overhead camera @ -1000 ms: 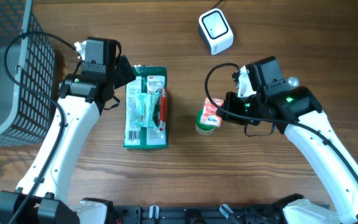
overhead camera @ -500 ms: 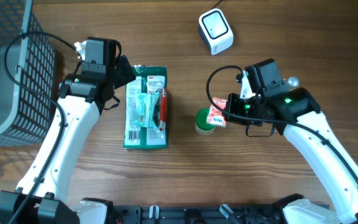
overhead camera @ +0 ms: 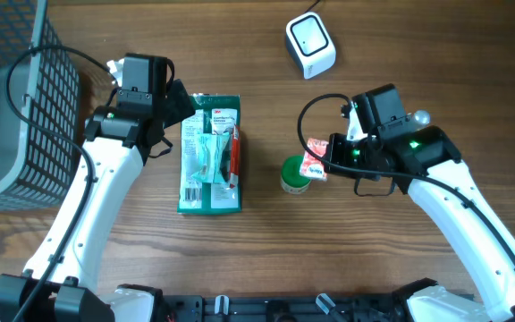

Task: Scan the item barcode
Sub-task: 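Hold the tissue pack against the scanner window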

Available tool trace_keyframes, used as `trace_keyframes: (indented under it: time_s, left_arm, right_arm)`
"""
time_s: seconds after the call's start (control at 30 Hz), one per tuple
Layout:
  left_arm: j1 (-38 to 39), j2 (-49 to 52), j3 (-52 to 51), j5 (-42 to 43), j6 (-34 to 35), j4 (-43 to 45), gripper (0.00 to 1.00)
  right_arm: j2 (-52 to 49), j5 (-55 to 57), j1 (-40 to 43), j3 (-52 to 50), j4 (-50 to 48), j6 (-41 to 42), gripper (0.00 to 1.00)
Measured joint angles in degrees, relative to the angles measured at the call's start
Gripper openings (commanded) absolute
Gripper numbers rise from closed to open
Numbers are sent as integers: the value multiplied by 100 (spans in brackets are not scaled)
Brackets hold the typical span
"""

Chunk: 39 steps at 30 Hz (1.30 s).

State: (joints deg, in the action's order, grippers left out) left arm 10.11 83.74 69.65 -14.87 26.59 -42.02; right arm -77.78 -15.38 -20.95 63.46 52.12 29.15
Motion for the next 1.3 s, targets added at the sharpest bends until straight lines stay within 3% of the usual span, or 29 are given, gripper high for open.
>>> trace_keyframes:
  time_s: [0.1, 0.2, 0.3, 0.37, 0.5, 0.63, 0.87, 1.17, 1.3]
  left_arm:
    - [0, 0, 0, 0, 0, 0, 100]
    - [0, 0, 0, 0, 0, 2, 100]
    - [0, 0, 0, -4, 0, 9, 100]
    - [0, 0, -2, -4, 0, 9, 100]
    - [0, 0, -4, 0, 0, 2, 100]
    - [0, 0, -4, -2, 0, 0, 100]
    - [0, 0, -4, 0, 0, 2, 100]
    - [0, 0, -4, 0, 0, 2, 100]
    - [0, 0, -4, 0, 0, 0, 100]
  right_arm:
    - [0, 46, 0, 223, 262, -258, 4]
    - [-28, 188, 0, 1255, 691, -573, 4]
    - [-208, 667, 0, 2590, 1482, -957, 4]
    - [-671, 1215, 0, 4190, 2081, -1228, 4]
    - [-1622, 2076, 0, 5757, 1910, -1797, 4]
    - [-2577, 2931, 0, 5840, 1165, -2590, 4]
    - [-4092, 3770, -35, 5838, -90, -3287, 4]
    - [-5080, 4684, -367, 5838, -1462, -5226, 4]
    - [-5458, 5165, -365, 5838, -1670, -5545, 4]
